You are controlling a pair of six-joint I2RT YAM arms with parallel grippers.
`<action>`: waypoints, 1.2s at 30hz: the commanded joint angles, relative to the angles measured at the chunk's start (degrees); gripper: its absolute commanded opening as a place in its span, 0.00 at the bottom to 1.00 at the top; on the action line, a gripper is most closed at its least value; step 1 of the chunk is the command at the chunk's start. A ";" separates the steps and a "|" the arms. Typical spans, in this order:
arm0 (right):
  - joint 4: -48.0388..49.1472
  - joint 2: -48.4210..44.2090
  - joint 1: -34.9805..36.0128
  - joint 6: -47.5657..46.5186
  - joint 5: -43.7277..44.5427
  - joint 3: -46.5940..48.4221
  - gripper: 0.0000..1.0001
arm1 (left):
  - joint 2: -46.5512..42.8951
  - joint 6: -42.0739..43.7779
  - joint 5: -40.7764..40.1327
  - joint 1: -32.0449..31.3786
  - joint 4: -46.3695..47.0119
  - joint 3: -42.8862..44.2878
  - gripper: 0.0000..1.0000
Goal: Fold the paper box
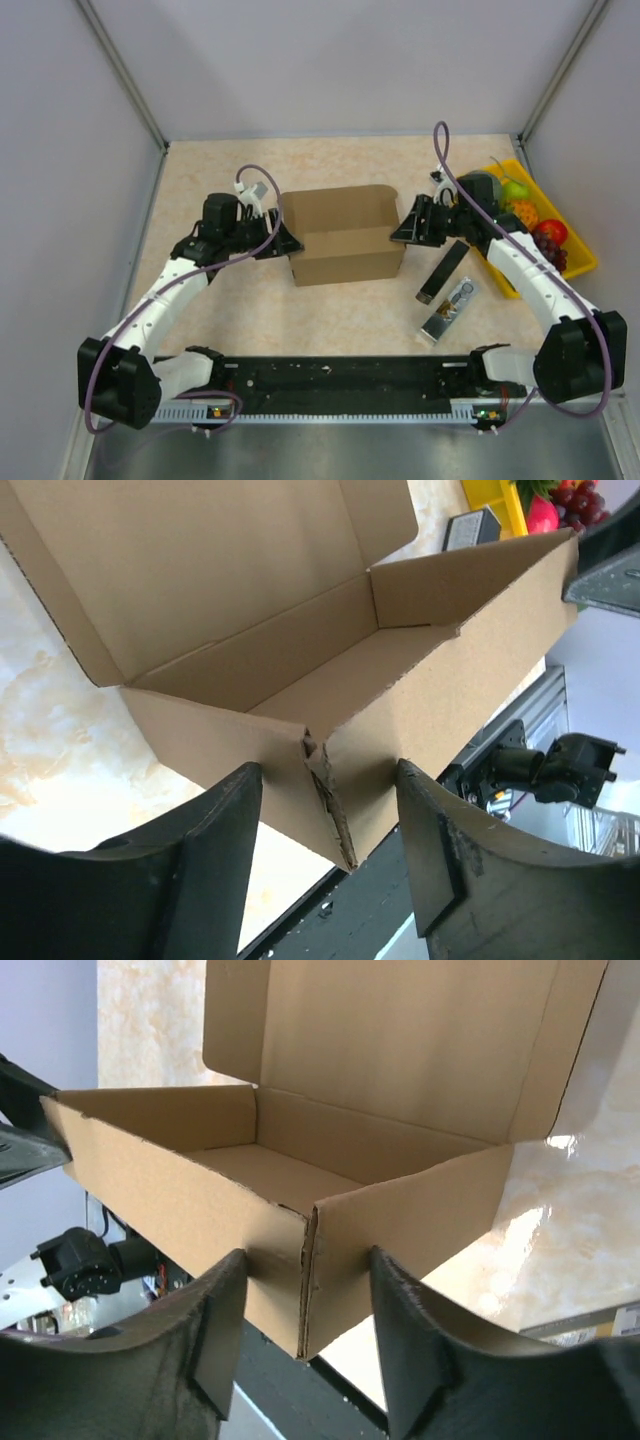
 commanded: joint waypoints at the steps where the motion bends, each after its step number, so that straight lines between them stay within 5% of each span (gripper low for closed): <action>1: 5.15 -3.30 1.90 -1.57 -0.61 -1.73 0.44 | -1.20 1.59 -4.09 -0.89 1.92 1.66 0.56; 7: 10.85 -13.72 6.12 -2.18 3.43 -10.59 0.35 | -7.60 0.89 -11.20 -6.07 6.22 -6.15 0.41; 16: 27.74 -32.91 9.46 6.32 3.96 -37.14 0.36 | -28.70 -5.35 -19.91 -10.91 12.91 -26.99 0.47; 26: 31.17 -36.78 9.81 15.74 2.73 -50.15 0.39 | -27.13 -15.27 -17.98 -11.09 12.66 -36.48 0.50; 30: 28.27 -39.95 9.90 17.59 4.83 -51.22 0.43 | -31.78 -15.55 -20.88 -11.09 8.71 -37.55 0.64; 31: 28.27 -39.60 9.90 17.77 5.01 -51.13 0.47 | -32.40 -15.46 -21.06 -11.09 8.00 -37.11 0.74; 36: 18.18 -32.67 9.81 10.85 5.89 -41.05 0.62 | -31.62 -10.73 -18.95 -11.09 2.90 -28.95 0.89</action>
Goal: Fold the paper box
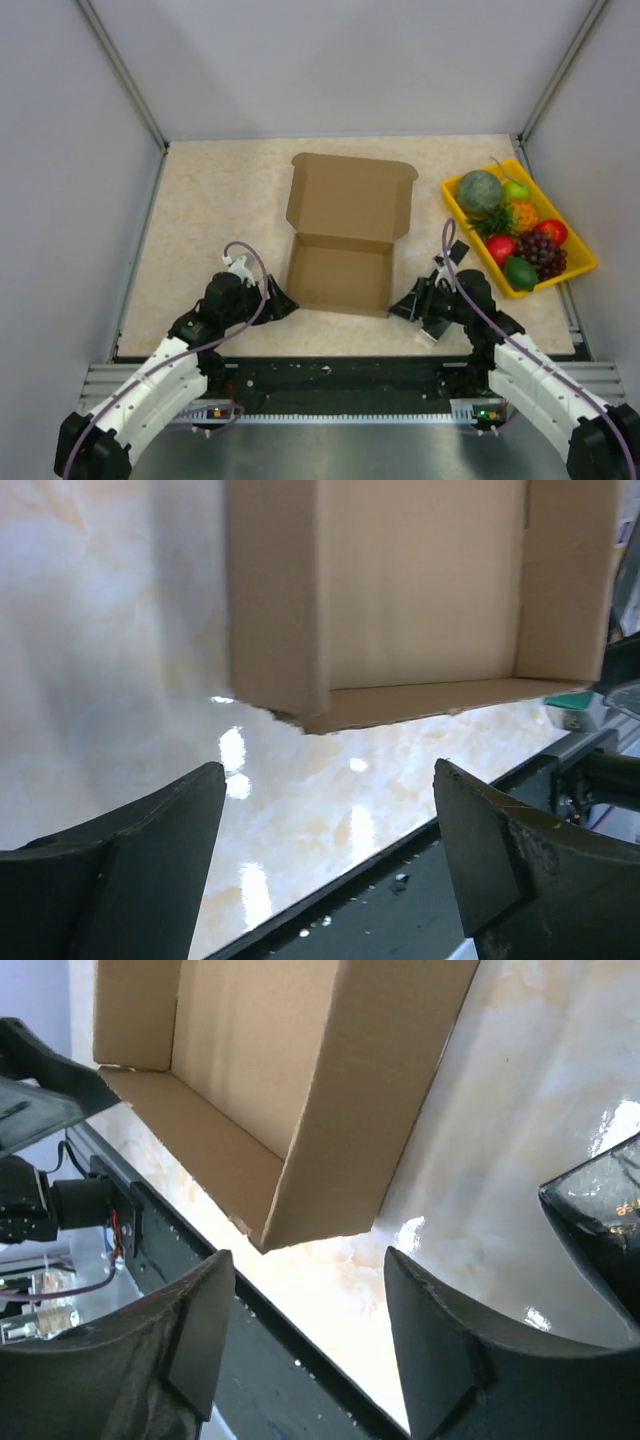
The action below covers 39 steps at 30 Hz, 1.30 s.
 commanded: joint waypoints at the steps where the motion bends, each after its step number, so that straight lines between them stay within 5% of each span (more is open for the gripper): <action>1: -9.52 7.18 0.28 -6.54 0.82 13.36 0.68 | 0.32 5.40 0.39 -0.18 -4.29 11.22 0.90; 9: -22.20 22.39 -10.60 -13.43 2.32 37.64 0.82 | 10.40 14.82 -7.96 1.92 -5.63 31.19 0.98; 15: -22.72 48.52 -18.69 -12.63 1.81 59.08 0.86 | 44.97 17.55 3.64 15.37 -2.44 52.97 0.94; 19: -25.27 64.22 -22.04 -12.45 -6.28 74.70 0.69 | 67.08 27.11 6.37 16.78 -19.65 85.33 0.83; 22: -27.29 71.51 -21.95 -14.99 -7.62 82.01 0.58 | 78.44 30.29 6.10 17.05 -24.59 98.13 0.72; 26: -27.64 74.18 -21.34 -18.07 -7.18 85.73 0.57 | 83.29 30.83 9.18 16.79 -20.50 99.60 0.70; 32: -27.56 74.97 -19.14 -19.39 -4.98 86.35 0.57 | 83.38 30.04 13.14 14.77 -12.77 94.15 0.79; 39: -27.47 73.31 -15.63 -20.27 -0.41 86.26 0.42 | 83.47 30.13 6.98 12.13 -13.19 93.53 0.56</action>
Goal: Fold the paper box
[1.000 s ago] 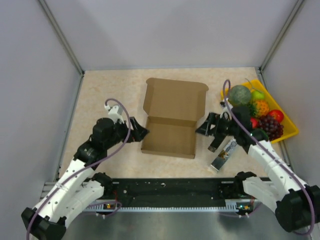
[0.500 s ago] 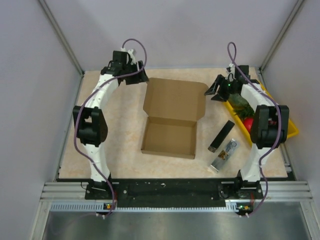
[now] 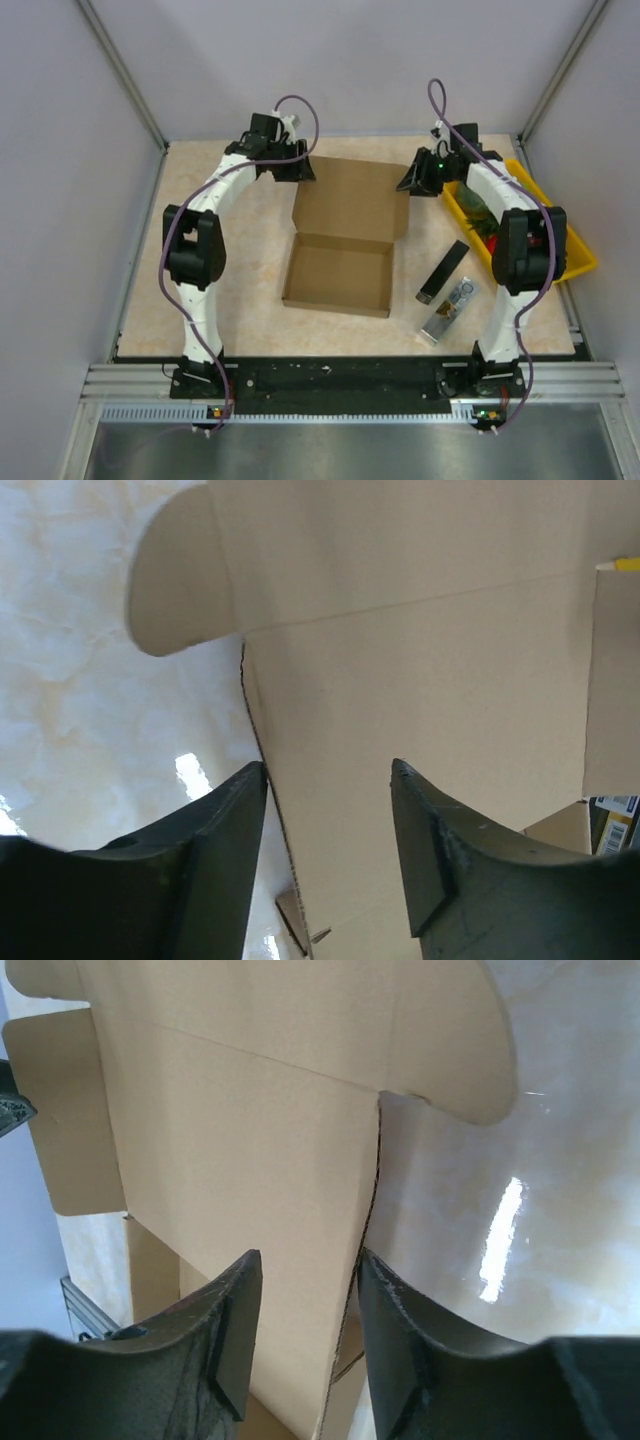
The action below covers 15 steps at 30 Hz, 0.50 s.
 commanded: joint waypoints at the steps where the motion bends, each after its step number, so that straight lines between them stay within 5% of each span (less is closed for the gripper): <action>1: 0.44 -2.74 2.67 -1.69 4.79 2.16 0.39 | -2.23 0.66 -1.89 -1.23 2.92 -0.17 0.51; 7: 0.53 -6.78 5.04 -2.48 10.85 1.63 0.19 | -4.34 1.28 -6.02 -3.42 3.18 -1.75 0.27; 11: 1.23 -8.36 6.54 -2.49 13.41 1.37 0.02 | -7.42 1.54 -9.44 -4.30 5.73 -4.83 0.21; 15: 1.76 -10.65 9.51 -3.54 19.72 -0.21 0.00 | -9.61 1.36 -11.55 -4.83 6.35 -7.11 0.08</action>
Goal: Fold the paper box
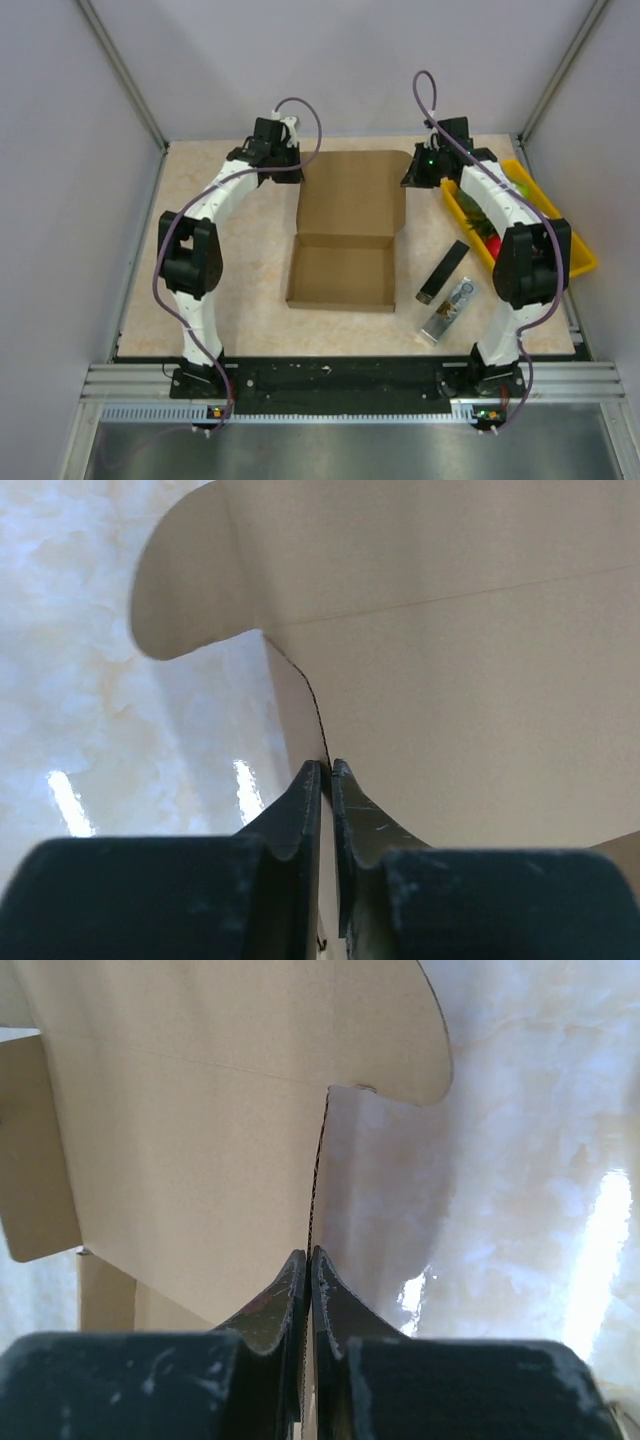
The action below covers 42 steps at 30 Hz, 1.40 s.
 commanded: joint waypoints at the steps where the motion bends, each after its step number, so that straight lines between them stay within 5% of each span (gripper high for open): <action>1: 2.63 -5.69 4.08 -2.03 7.13 -0.52 0.00 | -6.01 0.42 -3.46 -1.66 4.01 -2.24 0.03; 9: 12.02 -14.90 10.76 -4.32 22.40 -11.39 0.00 | -16.90 -0.45 -8.92 -3.42 15.50 -14.44 0.00; 22: 46.21 -30.21 26.58 -8.01 51.07 -38.31 0.00 | -32.81 -3.62 -17.45 -8.96 46.44 -42.31 0.00; 31: 77.30 -28.47 28.52 -20.22 51.88 -46.67 0.00 | -35.37 -1.16 -19.83 -9.14 70.53 -51.90 0.00; 35: 85.24 -22.93 28.52 -26.80 51.17 -45.87 0.00 | -32.48 1.12 -20.35 -9.05 80.63 -55.06 0.00; 42: 90.70 -21.51 28.61 -25.06 49.86 -52.20 0.00 | -27.11 2.36 -20.71 -9.05 98.12 -61.48 0.00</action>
